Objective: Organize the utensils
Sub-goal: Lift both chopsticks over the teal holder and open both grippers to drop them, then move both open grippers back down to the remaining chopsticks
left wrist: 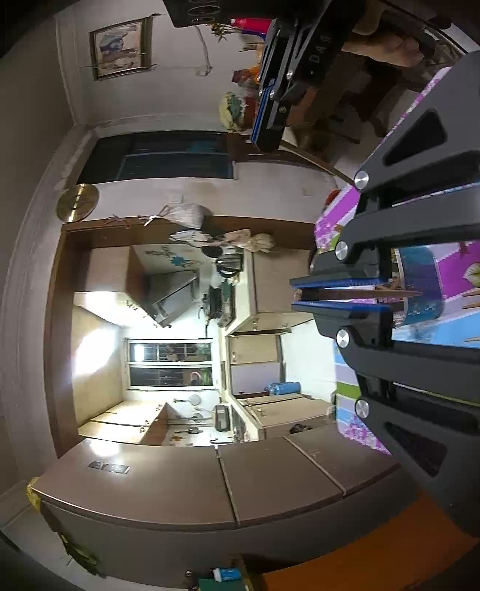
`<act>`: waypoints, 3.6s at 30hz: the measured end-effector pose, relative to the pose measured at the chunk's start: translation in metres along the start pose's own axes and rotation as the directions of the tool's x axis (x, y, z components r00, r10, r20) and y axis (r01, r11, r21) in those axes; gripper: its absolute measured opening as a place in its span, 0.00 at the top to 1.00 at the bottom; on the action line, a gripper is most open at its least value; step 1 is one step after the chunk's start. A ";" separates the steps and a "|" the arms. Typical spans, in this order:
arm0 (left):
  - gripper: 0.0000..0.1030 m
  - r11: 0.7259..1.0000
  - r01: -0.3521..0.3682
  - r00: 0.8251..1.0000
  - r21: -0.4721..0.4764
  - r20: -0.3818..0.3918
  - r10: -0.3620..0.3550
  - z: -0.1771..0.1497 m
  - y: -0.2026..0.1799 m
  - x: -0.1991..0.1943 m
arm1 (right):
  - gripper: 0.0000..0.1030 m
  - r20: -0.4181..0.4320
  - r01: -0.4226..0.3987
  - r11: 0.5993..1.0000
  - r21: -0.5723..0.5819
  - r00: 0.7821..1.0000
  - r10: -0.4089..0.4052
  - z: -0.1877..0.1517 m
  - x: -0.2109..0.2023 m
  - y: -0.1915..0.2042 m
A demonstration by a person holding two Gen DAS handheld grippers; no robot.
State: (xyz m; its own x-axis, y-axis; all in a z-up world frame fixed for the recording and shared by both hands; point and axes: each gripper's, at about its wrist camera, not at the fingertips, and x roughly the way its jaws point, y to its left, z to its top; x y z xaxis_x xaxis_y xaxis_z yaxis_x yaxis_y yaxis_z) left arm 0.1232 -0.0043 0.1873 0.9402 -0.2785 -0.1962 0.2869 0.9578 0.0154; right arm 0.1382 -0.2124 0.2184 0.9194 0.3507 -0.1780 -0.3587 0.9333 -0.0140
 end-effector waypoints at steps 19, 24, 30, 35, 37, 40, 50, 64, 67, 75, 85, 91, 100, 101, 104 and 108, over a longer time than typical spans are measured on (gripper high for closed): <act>0.95 0.999 0.009 0.999 -0.051 0.043 -0.007 0.021 0.028 0.077 | 0.93 0.001 0.038 0.999 0.039 0.999 -0.038 0.008 0.069 -0.044; 0.95 0.997 0.014 0.999 -0.070 0.034 -0.011 0.012 0.037 0.091 | 0.93 0.008 0.036 0.998 0.045 0.999 -0.037 0.000 0.086 -0.049; 0.95 0.997 0.024 0.999 -0.070 0.024 -0.023 0.008 0.037 0.108 | 0.93 -0.003 0.029 0.997 0.069 1.000 -0.029 -0.011 0.104 -0.052; 0.95 0.997 0.032 0.999 -0.068 0.000 -0.032 -0.003 0.038 0.120 | 0.93 -0.027 0.017 0.996 0.083 1.000 -0.015 -0.021 0.118 -0.053; 0.95 0.997 0.032 0.999 -0.070 -0.012 -0.033 -0.007 0.039 0.125 | 0.93 -0.041 0.010 0.996 0.089 0.999 -0.006 -0.027 0.124 -0.054; 0.95 0.997 0.039 0.999 -0.073 -0.030 -0.041 -0.013 0.039 0.130 | 0.92 -0.063 -0.008 0.995 0.101 0.998 0.014 -0.033 0.131 -0.054; 0.95 0.997 0.029 0.998 -0.072 -0.044 -0.033 -0.020 0.044 0.132 | 0.91 -0.050 -0.003 0.993 0.121 0.999 0.009 -0.039 0.125 -0.058; 0.62 1.000 -0.008 0.998 -0.005 -0.055 0.008 -0.085 0.065 0.022 | 0.84 -0.027 -0.101 0.992 0.072 0.994 0.104 -0.153 0.001 0.046; 0.62 0.999 0.014 0.993 0.031 -0.118 -0.010 -0.131 0.064 -0.010 | 0.84 -0.137 -0.144 0.986 0.078 0.979 0.154 -0.221 -0.008 0.087; 0.62 0.999 0.023 0.932 -0.043 -0.359 -0.037 -0.265 0.066 -0.045 | 0.84 -0.281 -0.150 0.975 0.164 0.940 0.192 -0.325 -0.031 0.148; 0.62 0.996 -0.008 0.914 -0.086 -0.406 -0.028 -0.309 0.078 -0.062 | 0.84 -0.368 -0.166 0.976 0.144 0.906 0.209 -0.351 -0.013 0.191; 0.62 0.996 0.003 0.911 -0.086 -0.411 -0.038 -0.319 0.075 -0.060 | 0.84 -0.384 -0.135 0.985 0.109 0.908 0.167 -0.354 -0.004 0.193; 0.62 0.997 0.024 0.907 -0.079 -0.418 -0.055 -0.328 0.070 -0.061 | 0.84 -0.385 -0.048 0.993 0.108 0.919 0.086 -0.356 -0.005 0.168; 0.62 0.997 0.032 0.907 -0.071 -0.418 -0.059 -0.329 0.066 -0.061 | 0.84 -0.384 -0.041 0.993 0.112 0.920 0.081 -0.356 -0.004 0.165; 0.62 0.997 0.046 0.908 -0.054 -0.415 -0.064 -0.333 0.059 -0.062 | 0.84 -0.372 -0.039 0.990 0.134 0.924 0.087 -0.356 -0.004 0.162; 0.62 0.998 0.052 0.916 -0.029 -0.397 -0.059 -0.334 0.052 -0.062 | 0.84 -0.361 -0.041 0.988 0.146 0.928 0.092 -0.356 0.000 0.166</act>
State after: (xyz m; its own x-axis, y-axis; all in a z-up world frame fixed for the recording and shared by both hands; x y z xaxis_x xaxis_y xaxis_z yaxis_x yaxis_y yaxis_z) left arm 0.0185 0.0859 -0.1275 0.7714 -0.2838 -0.5695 0.3300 0.9437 -0.0234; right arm 0.0209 -0.0851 -0.1342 0.7623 0.3834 -0.5215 -0.3686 0.9194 0.1370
